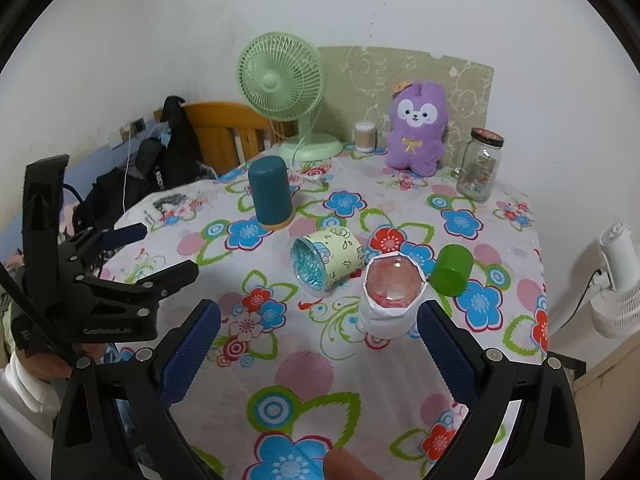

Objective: Flip cup upside down
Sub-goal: 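Reach the right tool to the green cup and close around it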

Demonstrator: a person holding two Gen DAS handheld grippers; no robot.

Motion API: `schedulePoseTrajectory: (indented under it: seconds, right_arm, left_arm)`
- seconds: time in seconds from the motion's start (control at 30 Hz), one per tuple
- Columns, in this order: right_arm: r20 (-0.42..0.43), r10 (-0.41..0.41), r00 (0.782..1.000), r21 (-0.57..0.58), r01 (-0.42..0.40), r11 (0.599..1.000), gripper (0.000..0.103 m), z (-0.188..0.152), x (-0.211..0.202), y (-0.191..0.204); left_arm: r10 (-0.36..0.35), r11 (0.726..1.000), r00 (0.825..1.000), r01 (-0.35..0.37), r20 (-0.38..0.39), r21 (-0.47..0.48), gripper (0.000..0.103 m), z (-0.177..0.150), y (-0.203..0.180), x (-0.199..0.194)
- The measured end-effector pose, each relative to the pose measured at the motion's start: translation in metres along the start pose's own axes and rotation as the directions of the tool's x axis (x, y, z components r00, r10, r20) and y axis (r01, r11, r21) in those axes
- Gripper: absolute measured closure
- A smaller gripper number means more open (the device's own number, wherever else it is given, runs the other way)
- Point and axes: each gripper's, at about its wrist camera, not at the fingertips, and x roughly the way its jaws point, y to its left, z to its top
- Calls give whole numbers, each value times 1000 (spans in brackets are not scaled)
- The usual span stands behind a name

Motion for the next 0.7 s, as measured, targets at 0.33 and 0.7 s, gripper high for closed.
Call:
schedulePoseTrajectory:
  seconds: [0.33, 0.7]
  right_arm:
    - [-74, 24, 997, 34, -22, 999, 3, 10, 29, -24]
    - [-96, 0, 995, 143, 14, 990, 3, 19, 52, -67]
  left_arm:
    - [14, 1000, 1000, -14, -21, 1, 0, 2, 10, 15]
    - [23, 1000, 998, -22, -50, 11, 0, 4, 10, 34]
